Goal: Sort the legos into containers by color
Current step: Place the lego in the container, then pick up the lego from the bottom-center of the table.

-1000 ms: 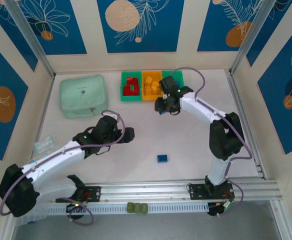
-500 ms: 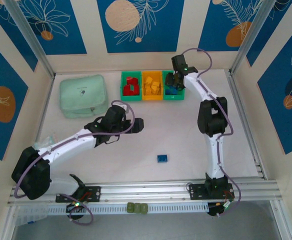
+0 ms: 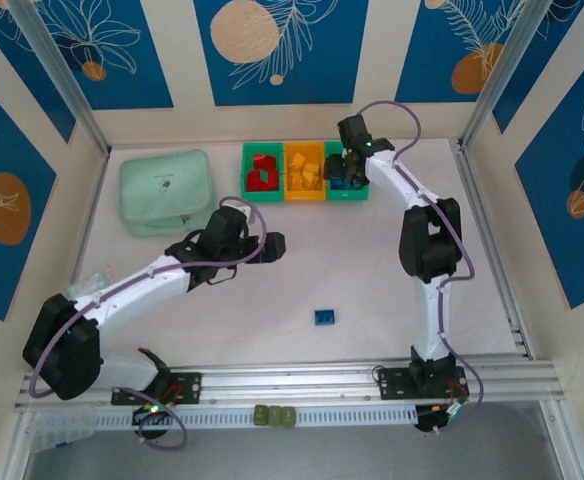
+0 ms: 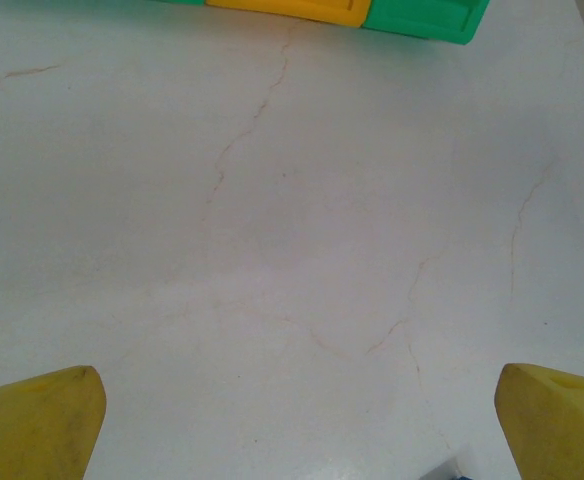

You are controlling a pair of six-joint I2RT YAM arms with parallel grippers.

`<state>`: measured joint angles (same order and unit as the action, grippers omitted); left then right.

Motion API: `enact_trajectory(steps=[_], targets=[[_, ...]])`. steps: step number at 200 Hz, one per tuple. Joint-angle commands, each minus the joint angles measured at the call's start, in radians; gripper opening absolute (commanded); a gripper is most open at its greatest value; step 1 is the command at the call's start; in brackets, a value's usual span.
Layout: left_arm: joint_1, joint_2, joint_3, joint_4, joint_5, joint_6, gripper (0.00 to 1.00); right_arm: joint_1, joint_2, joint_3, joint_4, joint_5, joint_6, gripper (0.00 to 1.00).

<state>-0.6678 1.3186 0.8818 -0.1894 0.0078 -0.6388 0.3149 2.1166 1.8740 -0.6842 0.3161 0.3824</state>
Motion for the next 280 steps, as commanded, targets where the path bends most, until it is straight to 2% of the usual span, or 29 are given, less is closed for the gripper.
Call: enact_trajectory(steps=[1, 86, 126, 175, 189, 227, 280], targets=[[0.013, -0.062, -0.003, -0.042, 0.019, 0.031, 0.99, 0.041, -0.147, -0.124, 0.04, -0.062, 0.011, 0.72], [0.017, -0.247, -0.14, -0.158, 0.0, 0.037, 0.99, 0.251, -0.431, -0.526, -0.055, -0.042, 0.078, 0.75], [0.016, -0.338, -0.204, -0.209, -0.014, 0.027, 0.99, 0.403, -0.517, -0.691, -0.108, -0.032, 0.22, 0.77], [0.016, -0.421, -0.269, -0.266, -0.055, -0.005, 0.99, 0.571, -0.537, -0.832, -0.109, 0.004, 0.382, 0.82], [0.016, -0.436, -0.28, -0.27, -0.053, -0.014, 0.99, 0.587, -0.547, -0.868, -0.122, 0.038, 0.428, 0.83], [0.017, -0.453, -0.313, -0.254, -0.051, -0.045, 0.99, 0.613, -0.553, -0.943, -0.092, 0.001, 0.493, 0.84], [0.017, -0.468, -0.332, -0.237, -0.048, -0.059, 0.99, 0.646, -0.511, -0.946, -0.054, -0.017, 0.516, 0.73]])
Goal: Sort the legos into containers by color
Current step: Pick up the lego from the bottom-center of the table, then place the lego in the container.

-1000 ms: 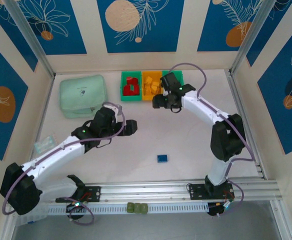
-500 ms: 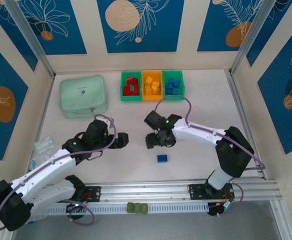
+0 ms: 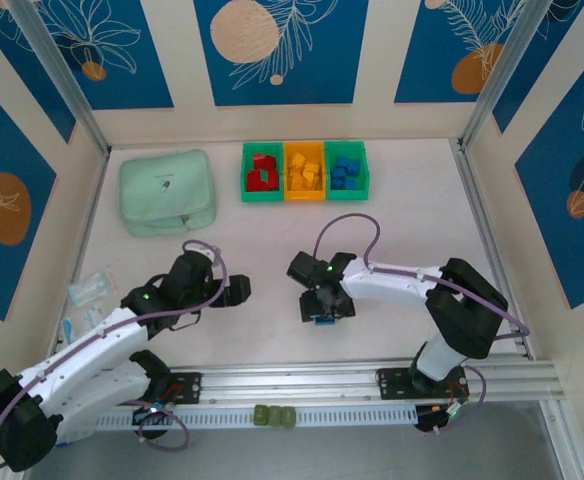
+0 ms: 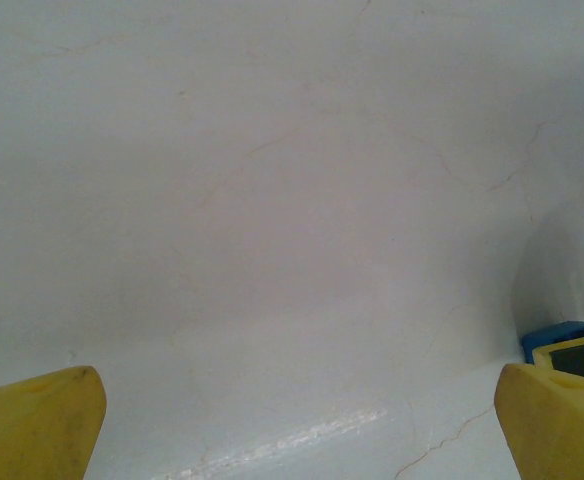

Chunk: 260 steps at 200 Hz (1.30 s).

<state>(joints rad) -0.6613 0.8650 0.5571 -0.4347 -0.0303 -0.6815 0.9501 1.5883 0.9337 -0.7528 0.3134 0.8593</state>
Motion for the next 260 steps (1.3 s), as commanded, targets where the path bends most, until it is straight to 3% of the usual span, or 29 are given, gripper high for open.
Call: enact_trajectory(steps=[1, 97, 145, 217, 260], targets=[[0.01, -0.015, -0.007, 0.007, -0.01, -0.016, 0.99, 0.011, 0.019, -0.006, 0.015, -0.013, 0.04, 0.73], [0.01, 0.0, -0.002, 0.029, -0.008, -0.011, 0.99, 0.003, 0.041, -0.011, 0.015, -0.002, 0.034, 0.5], [0.01, 0.028, 0.033, 0.039, -0.002, 0.006, 0.99, -0.04, -0.054, 0.026, -0.001, 0.006, -0.012, 0.46], [0.011, 0.172, 0.173, 0.107, 0.018, 0.059, 0.99, -0.316, -0.085, 0.219, 0.058, 0.054, -0.265, 0.46], [0.015, 0.301, 0.29, 0.169, 0.042, 0.094, 0.99, -0.498, 0.035, 0.402, 0.14, 0.033, -0.366, 0.47]])
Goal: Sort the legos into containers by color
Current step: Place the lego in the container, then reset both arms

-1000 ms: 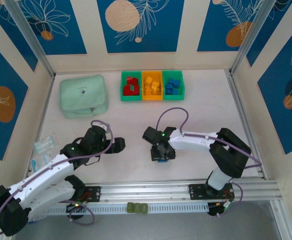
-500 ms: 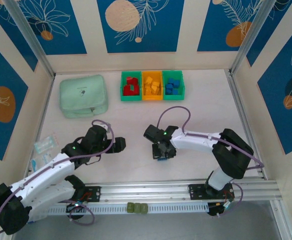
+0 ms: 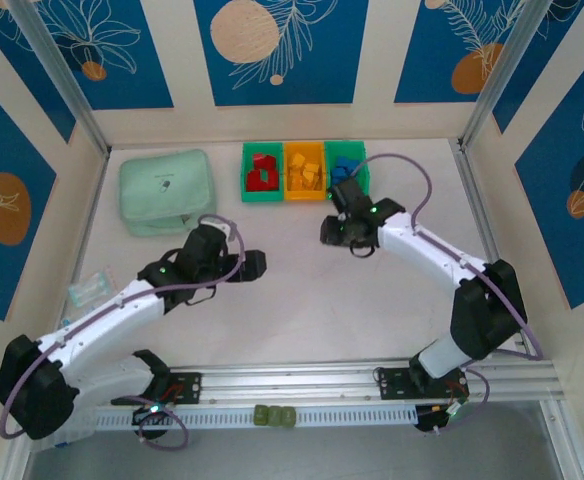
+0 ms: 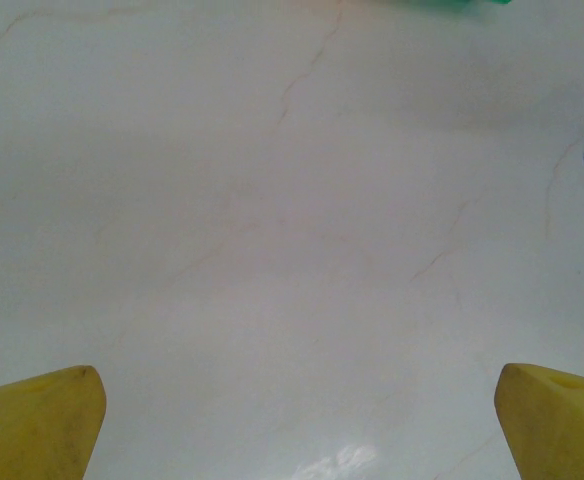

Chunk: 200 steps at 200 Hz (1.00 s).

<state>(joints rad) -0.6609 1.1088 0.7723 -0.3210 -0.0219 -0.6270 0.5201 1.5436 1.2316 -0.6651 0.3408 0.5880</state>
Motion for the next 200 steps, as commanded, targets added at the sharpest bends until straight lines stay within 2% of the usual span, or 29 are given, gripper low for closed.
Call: enact_trajectory(steps=[1, 60, 101, 137, 167, 200], targets=[[0.015, 0.062, 0.078, 0.056, 0.034, 0.04, 0.99, -0.072, 0.084, 0.108, 0.054, 0.006, -0.097, 0.47], [0.043, 0.247, 0.212, 0.139, 0.098, 0.037, 0.99, -0.233, 0.429, 0.457, 0.072, -0.014, -0.173, 0.48], [0.074, 0.325, 0.264, 0.157, 0.138, 0.033, 0.99, -0.28, 0.65, 0.72, 0.036, -0.034, -0.231, 0.48], [0.101, 0.347, 0.274, 0.158, 0.159, 0.029, 0.99, -0.298, 0.769, 0.946, -0.044, -0.077, -0.253, 0.69], [0.12, 0.334, 0.26, 0.16, 0.155, 0.027, 0.99, -0.29, 0.699, 0.915, -0.025, -0.072, -0.259, 0.81], [0.165, 0.299, 0.235, 0.147, 0.138, 0.055, 0.99, -0.298, 0.49, 0.649, 0.104, -0.071, -0.227, 1.0]])
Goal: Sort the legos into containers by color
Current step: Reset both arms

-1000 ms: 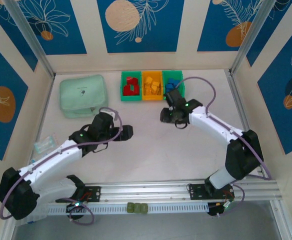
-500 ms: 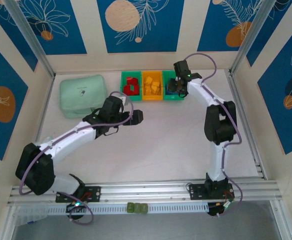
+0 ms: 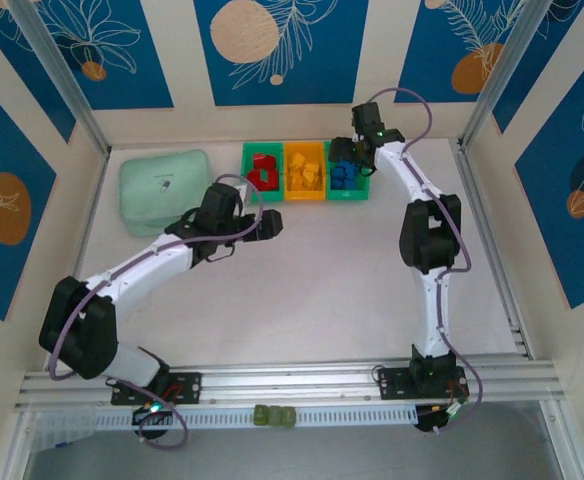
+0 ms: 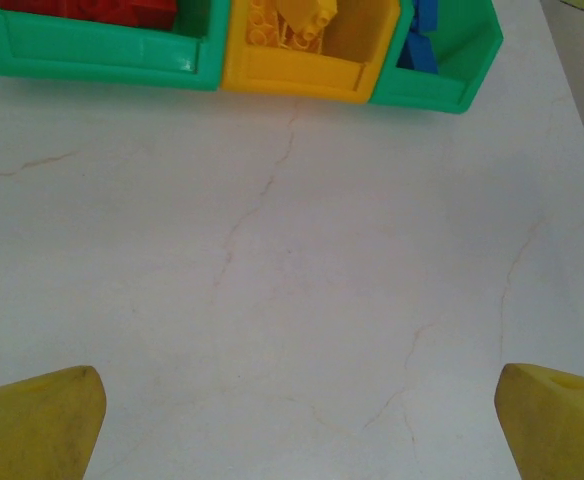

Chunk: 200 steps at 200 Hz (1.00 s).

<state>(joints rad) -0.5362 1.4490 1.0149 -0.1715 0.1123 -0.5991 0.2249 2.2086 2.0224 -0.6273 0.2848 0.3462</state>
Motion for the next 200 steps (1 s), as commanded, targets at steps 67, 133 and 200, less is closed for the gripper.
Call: enact_trajectory(steps=[67, 133, 200], targets=[[0.33, -0.218, -0.113, -0.105, -0.283, 0.226, 0.99, -0.045, -0.657, -0.905, 0.444, 0.21, -0.03, 0.99], [0.527, -0.165, -0.452, 0.372, -0.461, 0.423, 0.99, -0.15, -0.716, -1.387, 0.985, 0.117, -0.158, 0.99], [0.521, 0.03, -0.705, 1.158, -0.165, 0.58, 0.99, -0.244, -0.695, -1.621, 1.454, -0.244, -0.235, 0.99]])
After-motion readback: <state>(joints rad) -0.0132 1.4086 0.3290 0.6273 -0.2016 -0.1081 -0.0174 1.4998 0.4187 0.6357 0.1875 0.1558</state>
